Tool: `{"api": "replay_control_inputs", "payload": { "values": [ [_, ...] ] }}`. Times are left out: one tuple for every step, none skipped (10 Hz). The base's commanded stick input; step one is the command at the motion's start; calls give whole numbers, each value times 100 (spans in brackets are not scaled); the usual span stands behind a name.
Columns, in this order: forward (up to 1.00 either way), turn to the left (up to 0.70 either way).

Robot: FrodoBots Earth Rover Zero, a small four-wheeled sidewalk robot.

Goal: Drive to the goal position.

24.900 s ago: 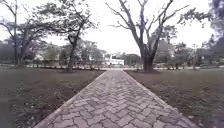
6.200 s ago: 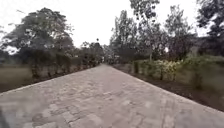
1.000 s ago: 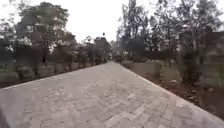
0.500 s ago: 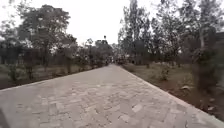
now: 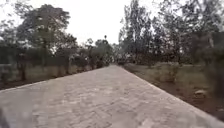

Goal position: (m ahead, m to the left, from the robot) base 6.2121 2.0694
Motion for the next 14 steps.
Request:
{"api": "replay_control_inputs", "payload": {
  "values": [
    [70, 6],
    [70, 6],
    [70, 7],
    [70, 6],
    [70, 4],
    [70, 0],
    [70, 0],
    [70, 0],
    [70, 0],
    [70, 0],
    [70, 0],
    [70, 0],
    [70, 0],
    [70, 0]
  ]
}}
